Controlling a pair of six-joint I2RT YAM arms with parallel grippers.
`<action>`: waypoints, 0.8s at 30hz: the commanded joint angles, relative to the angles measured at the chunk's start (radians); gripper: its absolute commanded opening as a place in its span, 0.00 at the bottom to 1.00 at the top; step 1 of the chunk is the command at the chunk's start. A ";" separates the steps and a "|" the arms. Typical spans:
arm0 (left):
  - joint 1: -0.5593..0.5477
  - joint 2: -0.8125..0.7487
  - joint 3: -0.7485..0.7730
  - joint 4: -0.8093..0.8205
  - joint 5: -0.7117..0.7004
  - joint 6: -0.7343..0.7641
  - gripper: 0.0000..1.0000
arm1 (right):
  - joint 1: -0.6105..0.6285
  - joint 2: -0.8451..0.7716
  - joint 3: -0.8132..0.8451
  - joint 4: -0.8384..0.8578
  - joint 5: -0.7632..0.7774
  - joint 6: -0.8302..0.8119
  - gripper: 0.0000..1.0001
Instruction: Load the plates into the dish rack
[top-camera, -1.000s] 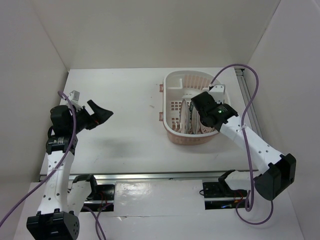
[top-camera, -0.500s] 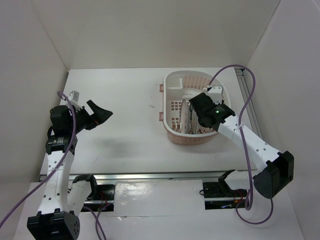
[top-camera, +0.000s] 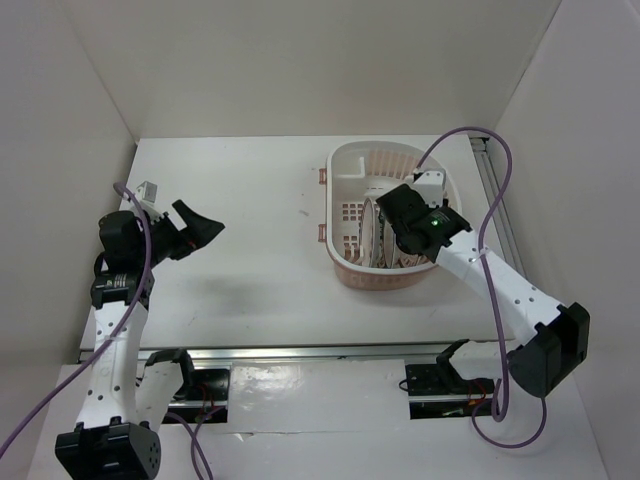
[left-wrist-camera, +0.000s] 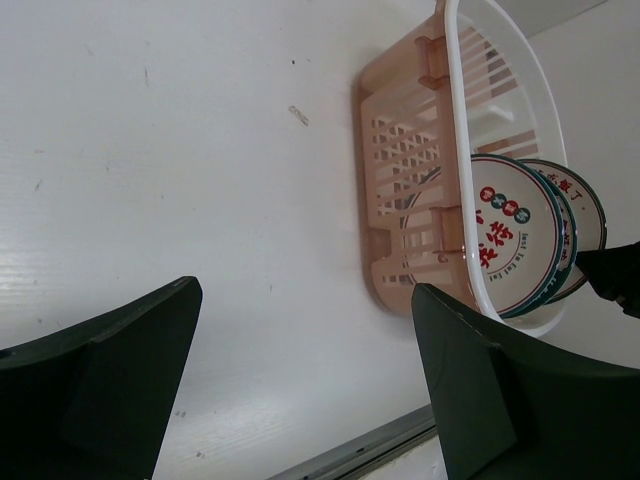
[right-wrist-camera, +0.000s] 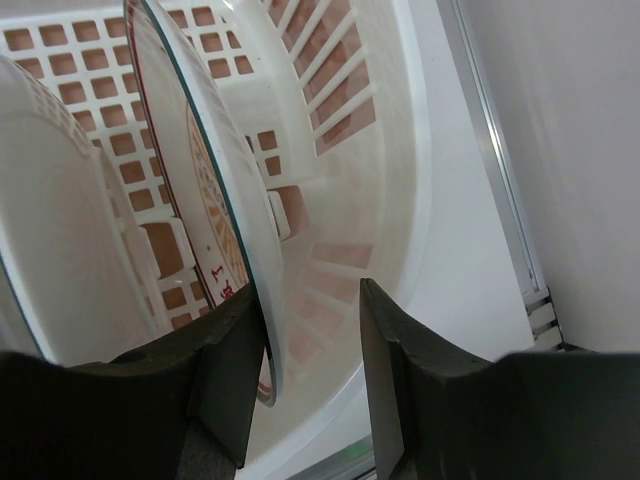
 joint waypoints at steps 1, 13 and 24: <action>0.008 -0.006 0.043 0.021 0.032 0.023 1.00 | 0.009 -0.005 0.061 -0.041 0.010 0.045 0.48; 0.017 -0.006 0.043 0.021 0.032 0.023 1.00 | 0.049 -0.055 0.096 -0.122 -0.039 0.109 0.73; 0.017 0.004 0.043 0.030 0.050 0.023 1.00 | 0.058 -0.102 0.303 -0.232 -0.070 0.104 1.00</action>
